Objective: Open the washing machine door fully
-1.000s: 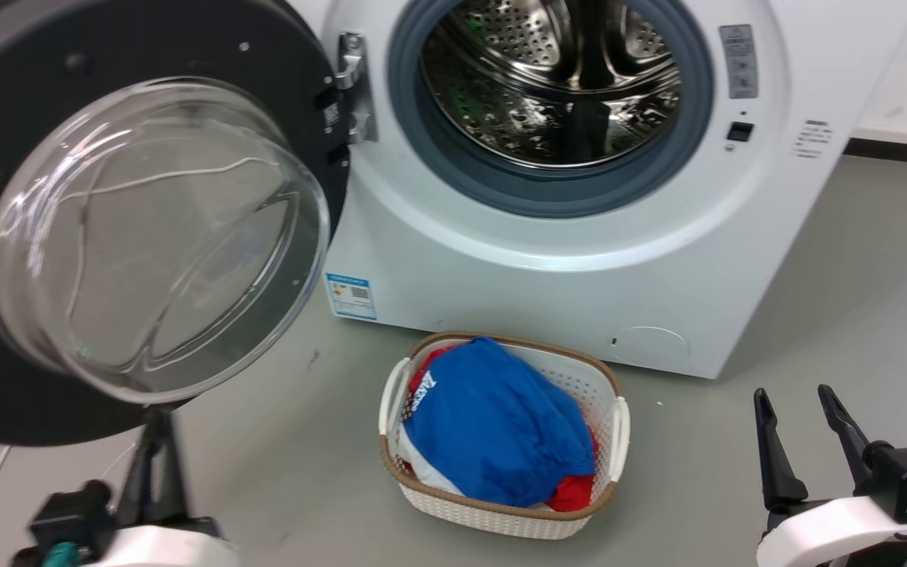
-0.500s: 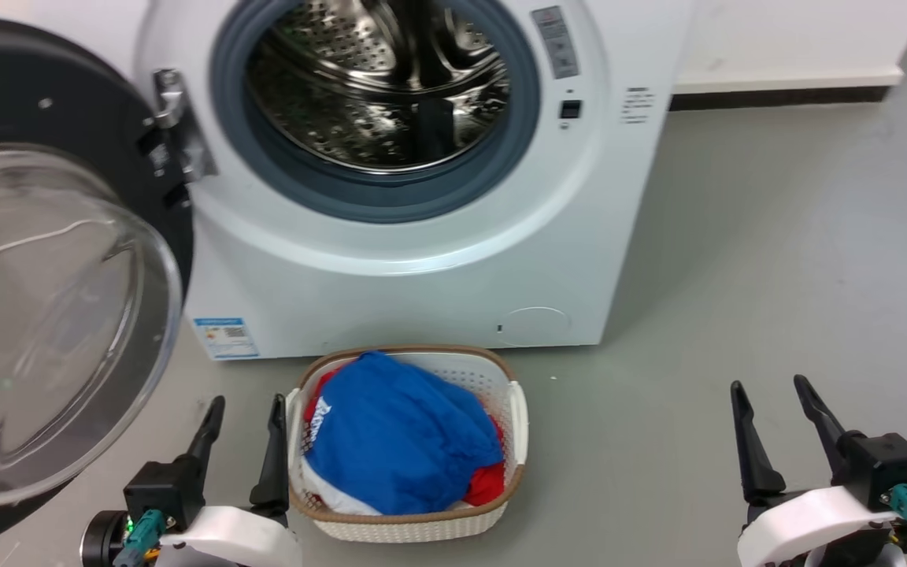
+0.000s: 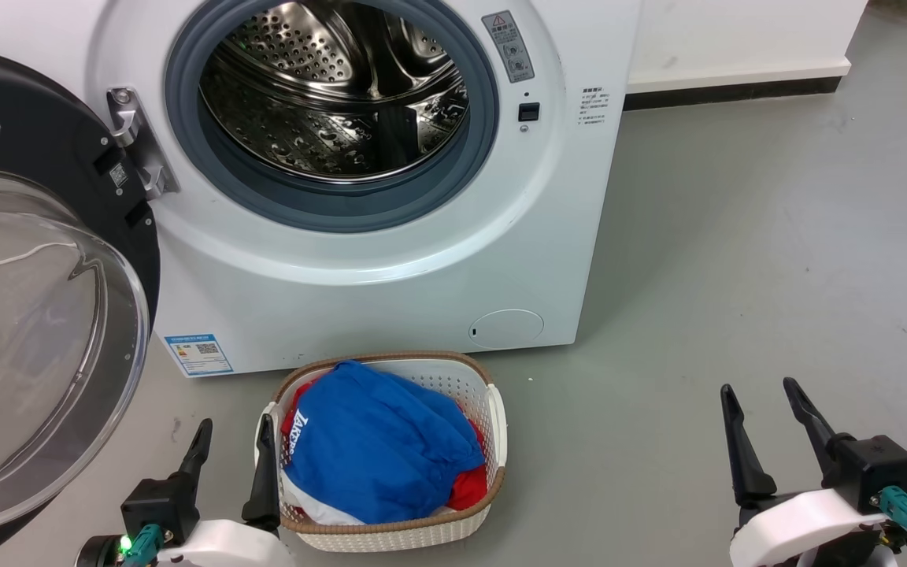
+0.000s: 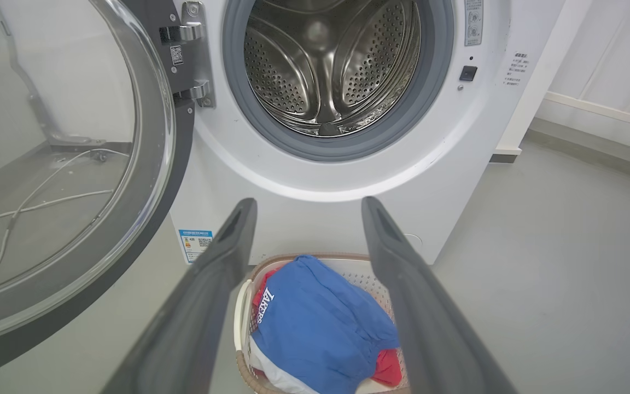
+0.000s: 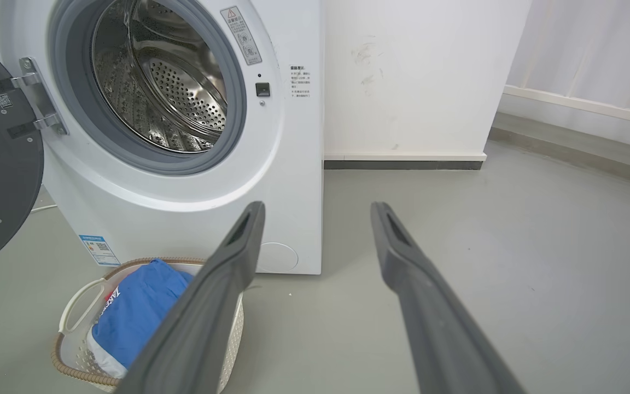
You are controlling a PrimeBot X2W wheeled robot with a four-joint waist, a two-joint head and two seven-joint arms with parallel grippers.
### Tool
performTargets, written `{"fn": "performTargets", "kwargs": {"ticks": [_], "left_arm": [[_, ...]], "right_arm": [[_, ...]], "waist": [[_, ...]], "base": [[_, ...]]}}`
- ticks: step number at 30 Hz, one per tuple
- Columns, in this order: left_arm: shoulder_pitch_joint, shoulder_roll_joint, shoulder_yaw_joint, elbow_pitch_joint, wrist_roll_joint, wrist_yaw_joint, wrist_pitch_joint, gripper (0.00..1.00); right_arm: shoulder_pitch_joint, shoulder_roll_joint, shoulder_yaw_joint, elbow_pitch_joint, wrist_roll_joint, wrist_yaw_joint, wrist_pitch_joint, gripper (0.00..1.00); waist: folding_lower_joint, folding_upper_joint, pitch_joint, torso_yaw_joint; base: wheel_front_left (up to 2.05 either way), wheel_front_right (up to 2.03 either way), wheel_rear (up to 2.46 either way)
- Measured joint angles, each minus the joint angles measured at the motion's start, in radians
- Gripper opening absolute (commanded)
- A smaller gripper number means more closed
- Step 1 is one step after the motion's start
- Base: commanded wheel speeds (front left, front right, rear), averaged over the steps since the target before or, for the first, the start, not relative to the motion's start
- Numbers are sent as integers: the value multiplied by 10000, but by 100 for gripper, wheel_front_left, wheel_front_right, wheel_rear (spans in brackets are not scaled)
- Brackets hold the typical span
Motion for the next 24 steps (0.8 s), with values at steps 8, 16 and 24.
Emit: {"fn": "performTargets", "kwargs": {"ticks": [8, 16, 24], "left_arm": [[-12, 19, 48, 29, -33, 27, -29, 100], [-13, 21, 42, 50, -46, 58, -42, 100], [129, -56, 44, 339, -121, 21, 35, 0]], "right_arm": [[-1, 0, 111, -23, -2, 0, 0, 100], [15, 0, 198, -46, 0, 0, 35, 100], [214, 0, 242, 213, 36, 0, 46, 0]], "waist": [[0, 0, 20, 41], [0, 0, -19, 36], [0, 0, 15, 55]], "base": [[0, 0, 0], [0, 0, 0], [0, 0, 0]]}}
